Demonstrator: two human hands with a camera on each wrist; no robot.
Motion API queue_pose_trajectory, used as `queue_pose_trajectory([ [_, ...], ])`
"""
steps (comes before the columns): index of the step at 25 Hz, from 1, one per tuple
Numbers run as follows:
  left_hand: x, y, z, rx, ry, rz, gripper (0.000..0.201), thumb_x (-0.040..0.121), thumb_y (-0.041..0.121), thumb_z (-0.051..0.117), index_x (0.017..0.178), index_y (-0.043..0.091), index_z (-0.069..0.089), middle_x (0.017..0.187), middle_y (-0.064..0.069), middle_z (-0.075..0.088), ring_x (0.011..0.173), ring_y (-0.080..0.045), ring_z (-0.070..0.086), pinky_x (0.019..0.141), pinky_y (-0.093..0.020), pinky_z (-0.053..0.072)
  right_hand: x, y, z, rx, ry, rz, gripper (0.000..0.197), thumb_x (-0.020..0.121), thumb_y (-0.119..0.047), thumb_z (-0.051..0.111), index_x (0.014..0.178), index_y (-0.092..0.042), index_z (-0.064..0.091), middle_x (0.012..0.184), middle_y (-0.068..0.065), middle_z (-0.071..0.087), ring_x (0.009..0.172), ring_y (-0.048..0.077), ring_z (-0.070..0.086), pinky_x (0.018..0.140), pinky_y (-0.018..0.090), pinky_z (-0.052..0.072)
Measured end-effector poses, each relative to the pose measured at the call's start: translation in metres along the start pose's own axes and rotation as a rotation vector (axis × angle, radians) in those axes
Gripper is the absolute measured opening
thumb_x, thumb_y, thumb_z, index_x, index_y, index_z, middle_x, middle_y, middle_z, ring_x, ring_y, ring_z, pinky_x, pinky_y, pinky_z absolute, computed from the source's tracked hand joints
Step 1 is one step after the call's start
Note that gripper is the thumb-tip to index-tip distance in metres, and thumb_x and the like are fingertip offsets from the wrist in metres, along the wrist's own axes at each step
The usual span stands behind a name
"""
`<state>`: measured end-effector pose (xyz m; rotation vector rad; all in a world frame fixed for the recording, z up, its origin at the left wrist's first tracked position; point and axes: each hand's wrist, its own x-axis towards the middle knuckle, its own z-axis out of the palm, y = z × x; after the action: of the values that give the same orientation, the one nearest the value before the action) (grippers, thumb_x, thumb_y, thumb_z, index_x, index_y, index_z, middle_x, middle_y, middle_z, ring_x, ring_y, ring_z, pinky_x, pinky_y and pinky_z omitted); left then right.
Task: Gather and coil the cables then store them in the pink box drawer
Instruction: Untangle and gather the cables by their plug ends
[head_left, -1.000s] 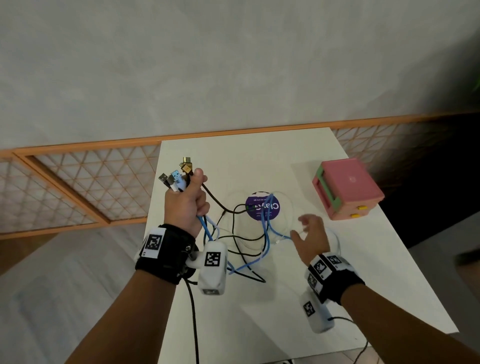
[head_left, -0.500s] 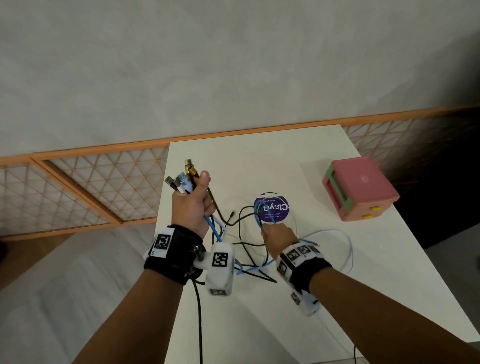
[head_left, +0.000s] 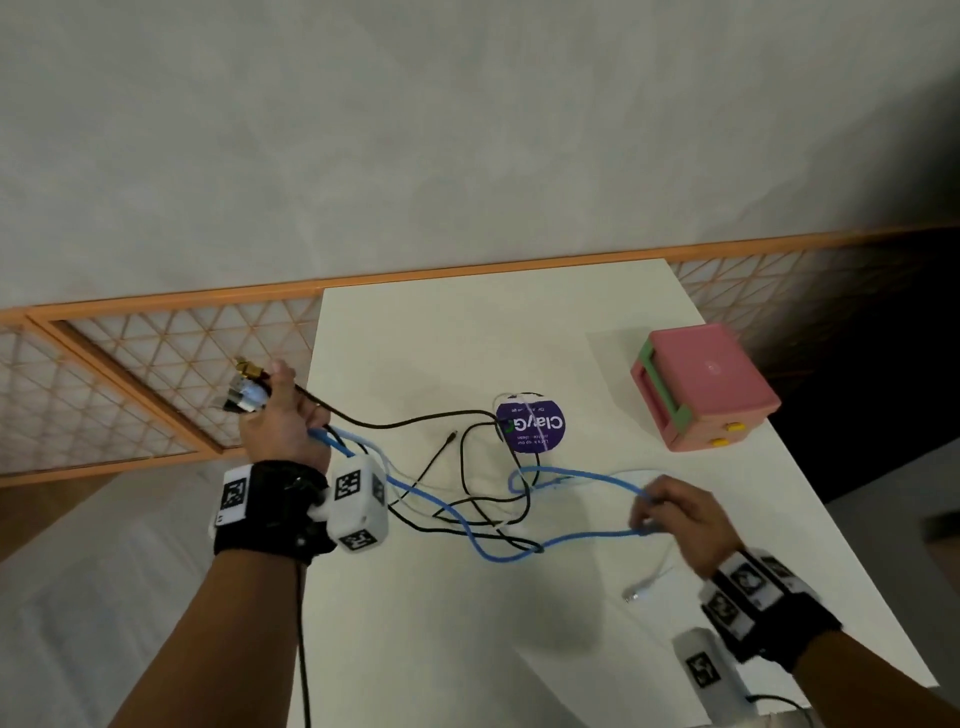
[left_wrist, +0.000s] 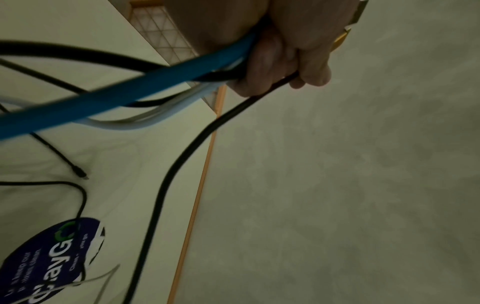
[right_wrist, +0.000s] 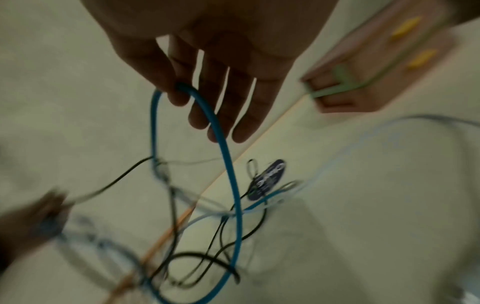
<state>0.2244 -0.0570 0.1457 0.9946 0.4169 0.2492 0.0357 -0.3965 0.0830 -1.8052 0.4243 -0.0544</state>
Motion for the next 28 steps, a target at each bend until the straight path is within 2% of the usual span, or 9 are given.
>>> queue_pose_trajectory([
  [4, 0.012, -0.011, -0.034, -0.042, 0.012, -0.026, 0.029, 0.096, 0.028, 0.054, 0.069, 0.018, 0.048, 0.04, 0.013, 0.031, 0.038, -0.004, 0.026, 0.039, -0.017, 0.025, -0.007, 0.057, -0.033, 0.038, 0.329, 0.339, 0.032, 0.093, -0.003, 0.042, 0.062, -0.003, 0.048, 0.052, 0.014, 0.055, 0.049, 0.03, 0.058, 0.058, 0.044, 0.057],
  [7, 0.008, -0.026, -0.042, -0.021, -0.026, -0.063, 0.028, 0.097, 0.027, 0.052, 0.071, 0.018, 0.047, 0.04, 0.014, 0.03, 0.036, -0.002, 0.026, 0.037, -0.015, 0.024, 0.001, 0.094, -0.023, -0.281, 0.171, 0.543, 0.037, 0.094, -0.024, 0.048, 0.064, -0.004, 0.054, 0.059, 0.017, 0.06, 0.054, 0.03, 0.058, 0.067, 0.048, 0.054],
  [10, -0.002, -0.034, -0.042, 0.009, -0.052, -0.108, 0.028, 0.097, 0.028, 0.051, 0.072, 0.016, 0.047, 0.04, 0.013, 0.029, 0.035, -0.002, 0.026, 0.037, -0.014, 0.023, 0.011, 0.094, -0.009, -0.741, 0.051, 0.664, 0.029, 0.089, -0.032, 0.053, 0.102, -0.007, 0.058, 0.111, 0.02, 0.061, 0.097, 0.033, 0.059, 0.089, 0.041, 0.049],
  [12, -0.006, -0.036, -0.041, 0.027, -0.079, -0.131, 0.029, 0.098, 0.027, 0.049, 0.071, 0.017, 0.046, 0.04, 0.014, 0.027, 0.035, -0.001, 0.025, 0.036, -0.014, 0.021, 0.019, 0.078, 0.009, -0.939, 0.036, 0.545, 0.055, 0.083, -0.033, 0.058, 0.132, -0.016, 0.038, 0.141, 0.011, 0.036, 0.127, 0.031, 0.038, 0.102, 0.04, 0.037],
  [15, -0.013, -0.043, -0.038, 0.072, -0.128, -0.149, 0.028, 0.099, 0.025, 0.047, 0.073, 0.016, 0.046, 0.04, 0.015, 0.025, 0.035, 0.0, 0.023, 0.037, -0.015, 0.02, 0.042, 0.04, 0.053, -0.916, -0.098, 0.14, 0.067, 0.088, -0.028, 0.051, 0.145, -0.026, 0.015, 0.156, 0.002, 0.014, 0.141, 0.023, 0.017, 0.113, 0.041, 0.024],
  [19, -0.013, -0.043, -0.036, 0.08, -0.123, -0.153, 0.027, 0.099, 0.025, 0.048, 0.074, 0.015, 0.048, 0.041, 0.014, 0.026, 0.035, -0.001, 0.024, 0.036, -0.015, 0.021, 0.081, 0.013, 0.098, -0.975, -0.356, 0.167, 0.049, 0.096, -0.027, 0.036, 0.144, -0.021, 0.024, 0.147, 0.005, 0.039, 0.137, 0.022, 0.031, 0.116, 0.041, 0.018],
  [22, -0.006, -0.041, -0.037, 0.074, -0.093, -0.147, 0.027, 0.098, 0.026, 0.049, 0.074, 0.015, 0.049, 0.041, 0.014, 0.026, 0.035, -0.001, 0.024, 0.036, -0.015, 0.023, 0.083, 0.015, 0.093, -1.039, -0.423, 0.149, 0.026, 0.097, -0.031, 0.033, 0.108, -0.019, 0.054, 0.104, 0.003, 0.064, 0.109, 0.025, 0.057, 0.105, 0.038, 0.033],
  [25, 0.006, -0.041, -0.046, 0.058, -0.043, -0.152, 0.028, 0.097, 0.028, 0.052, 0.072, 0.015, 0.049, 0.041, 0.013, 0.028, 0.035, -0.002, 0.025, 0.036, -0.014, 0.025, 0.061, 0.023, 0.055, -0.67, -0.3, 0.078, 0.023, 0.095, -0.024, 0.043, 0.108, -0.016, 0.061, 0.092, 0.002, 0.067, 0.092, 0.022, 0.062, 0.084, 0.029, 0.044],
  [28, 0.014, -0.041, -0.059, 0.024, 0.005, -0.142, 0.029, 0.096, 0.03, 0.053, 0.071, 0.015, 0.049, 0.041, 0.012, 0.029, 0.035, -0.003, 0.026, 0.036, -0.014, 0.026, 0.033, 0.039, 0.002, -0.471, -0.024, 0.088, 0.015, 0.093, -0.018, 0.049, 0.101, -0.02, 0.062, 0.086, 0.0, 0.067, 0.092, 0.022, 0.063, 0.081, 0.024, 0.04],
])
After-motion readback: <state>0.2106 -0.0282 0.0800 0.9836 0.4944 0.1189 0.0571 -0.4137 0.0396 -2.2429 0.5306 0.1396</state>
